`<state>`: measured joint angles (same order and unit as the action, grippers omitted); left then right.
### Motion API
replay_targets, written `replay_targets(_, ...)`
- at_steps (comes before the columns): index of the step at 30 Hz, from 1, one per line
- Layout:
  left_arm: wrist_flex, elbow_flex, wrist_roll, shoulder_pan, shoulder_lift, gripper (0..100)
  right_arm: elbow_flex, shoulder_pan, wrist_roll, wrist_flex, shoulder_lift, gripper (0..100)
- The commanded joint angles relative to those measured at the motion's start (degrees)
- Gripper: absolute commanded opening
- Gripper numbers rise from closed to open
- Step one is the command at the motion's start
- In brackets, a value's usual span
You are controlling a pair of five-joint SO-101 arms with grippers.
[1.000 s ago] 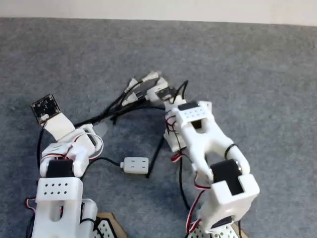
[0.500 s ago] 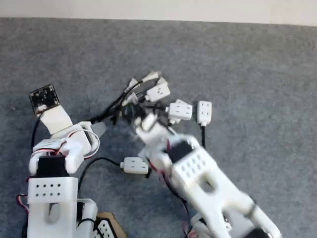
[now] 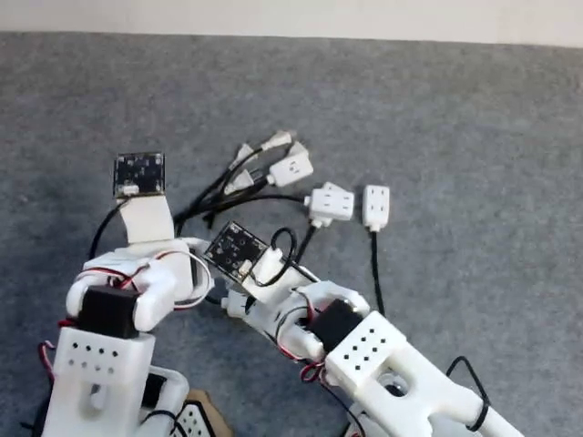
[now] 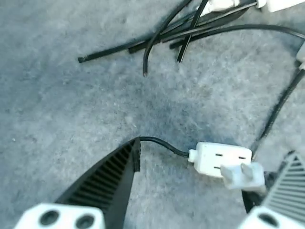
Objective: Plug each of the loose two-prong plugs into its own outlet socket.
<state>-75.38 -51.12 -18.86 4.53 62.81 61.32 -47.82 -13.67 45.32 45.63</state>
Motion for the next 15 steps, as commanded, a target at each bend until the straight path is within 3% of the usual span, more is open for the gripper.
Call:
replay_targets(1, 5.54, -3.12, 1.05, 0.57, -0.22, 43, -0.48, -0.48, 0.79, -1.63, 0.04, 0.5)
replay_targets(5, 8.97, -8.31, 1.67, 0.57, -0.22, 43, -0.57, -0.04, 0.79, -1.36, 0.04, 0.5)
replay_targets(9, 9.14, -12.00, 1.58, 0.84, -0.13, 43, -3.38, 5.14, 0.44, -0.40, -0.13, 0.5)
replay_targets(15, 11.25, -15.34, 1.49, 2.15, -0.13, 43, -19.30, 10.24, 0.26, 12.09, -0.40, 0.5)
